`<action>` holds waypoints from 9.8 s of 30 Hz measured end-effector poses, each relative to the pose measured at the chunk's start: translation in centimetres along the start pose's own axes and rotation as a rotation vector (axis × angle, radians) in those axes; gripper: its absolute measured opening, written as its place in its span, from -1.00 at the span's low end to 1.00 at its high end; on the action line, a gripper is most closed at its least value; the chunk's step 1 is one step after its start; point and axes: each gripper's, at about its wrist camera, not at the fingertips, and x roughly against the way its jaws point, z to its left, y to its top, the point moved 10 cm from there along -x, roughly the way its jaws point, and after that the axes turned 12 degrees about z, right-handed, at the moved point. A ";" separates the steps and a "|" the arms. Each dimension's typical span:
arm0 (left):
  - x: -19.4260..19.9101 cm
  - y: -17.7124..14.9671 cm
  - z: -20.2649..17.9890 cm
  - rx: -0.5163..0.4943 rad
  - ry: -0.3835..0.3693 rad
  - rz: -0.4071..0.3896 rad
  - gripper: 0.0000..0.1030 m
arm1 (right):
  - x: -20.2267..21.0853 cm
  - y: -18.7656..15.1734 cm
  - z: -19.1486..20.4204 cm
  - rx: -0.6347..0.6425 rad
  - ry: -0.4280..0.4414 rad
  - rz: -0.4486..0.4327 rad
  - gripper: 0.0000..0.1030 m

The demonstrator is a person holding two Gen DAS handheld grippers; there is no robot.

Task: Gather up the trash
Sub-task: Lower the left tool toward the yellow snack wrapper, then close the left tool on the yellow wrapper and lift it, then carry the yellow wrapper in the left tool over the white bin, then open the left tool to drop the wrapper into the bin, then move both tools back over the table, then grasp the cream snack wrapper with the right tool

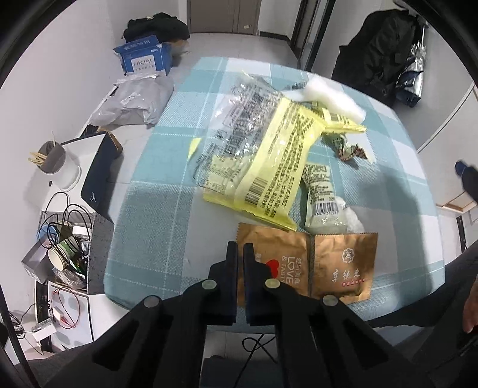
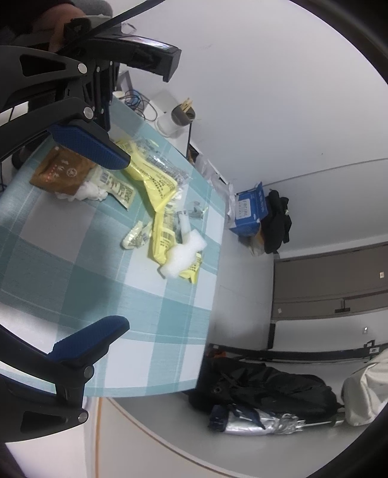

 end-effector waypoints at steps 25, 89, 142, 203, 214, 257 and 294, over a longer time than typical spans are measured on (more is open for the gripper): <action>3.2 0.9 3.2 0.155 -0.108 -0.096 0.13 | -7.6 -8.8 6.6 -0.132 0.300 0.388 -0.21; 1.1 7.1 -0.8 -0.060 -0.017 0.040 -0.87 | 2.6 -1.4 -2.2 -0.168 0.319 0.083 -1.00; -13.5 7.3 -43.9 -0.526 -0.463 0.448 -0.89 | 6.3 -12.5 -38.1 -0.684 -0.015 0.097 -1.00; 0.2 10.3 -38.4 -0.477 -0.201 0.008 0.56 | 7.3 -13.0 -38.6 -0.763 -0.065 0.081 0.30; 7.3 12.0 -32.2 -0.367 -0.236 -0.217 0.66 | 14.6 -4.1 -31.9 -0.528 -0.158 -0.089 0.49; 8.5 5.0 5.2 0.265 -0.015 -0.389 0.96 | 2.4 1.8 2.2 0.002 0.031 -0.033 0.84; 6.8 4.3 10.5 0.348 -0.048 -0.314 0.96 | -12.6 -1.7 8.2 0.080 -0.073 0.311 -0.41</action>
